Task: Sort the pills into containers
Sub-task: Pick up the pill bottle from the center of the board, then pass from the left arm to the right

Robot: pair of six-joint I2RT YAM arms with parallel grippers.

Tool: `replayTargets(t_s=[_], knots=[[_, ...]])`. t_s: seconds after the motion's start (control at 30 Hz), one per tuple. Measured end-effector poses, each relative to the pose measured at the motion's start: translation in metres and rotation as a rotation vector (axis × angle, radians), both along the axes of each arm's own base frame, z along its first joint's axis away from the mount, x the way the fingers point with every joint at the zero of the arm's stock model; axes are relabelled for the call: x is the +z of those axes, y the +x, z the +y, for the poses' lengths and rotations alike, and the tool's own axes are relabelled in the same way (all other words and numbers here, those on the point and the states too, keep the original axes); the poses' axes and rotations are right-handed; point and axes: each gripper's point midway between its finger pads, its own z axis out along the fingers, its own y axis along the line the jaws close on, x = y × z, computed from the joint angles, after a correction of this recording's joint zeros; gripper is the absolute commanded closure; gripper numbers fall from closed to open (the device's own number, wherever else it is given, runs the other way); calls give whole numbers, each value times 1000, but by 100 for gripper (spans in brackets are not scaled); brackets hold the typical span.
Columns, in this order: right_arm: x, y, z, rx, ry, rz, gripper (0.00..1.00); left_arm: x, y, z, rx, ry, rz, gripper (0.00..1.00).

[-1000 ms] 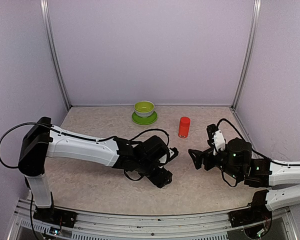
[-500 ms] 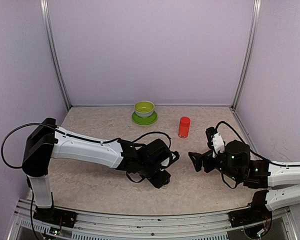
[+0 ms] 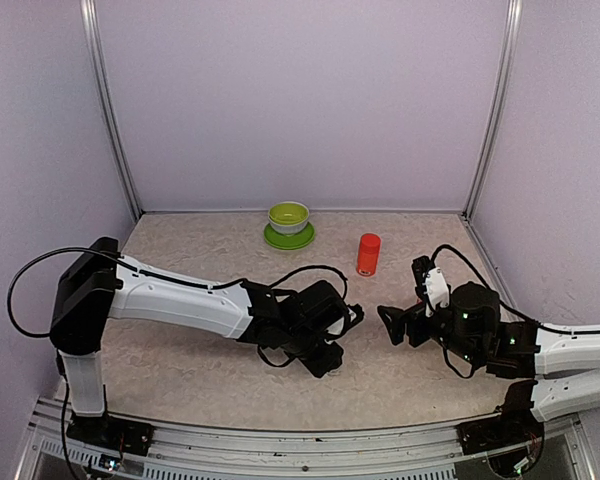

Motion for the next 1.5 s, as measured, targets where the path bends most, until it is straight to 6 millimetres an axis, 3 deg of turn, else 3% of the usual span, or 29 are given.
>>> replayTargets(t_s=[0.47,0.93,1.33,1.5], knots=[[-9,-11,9,91,38,-2,0,7,1,0,-5,-9,-20,93],[-8,-49,53,430,171,-40,0,65,1,3,-34,-128,-35,96],[7,-95,76,749,239,-186,0,135,-25,12,-144,-294,-15,97],[11,-105,84,833,247,-227,3,145,-35,12,-186,-329,13,97]])
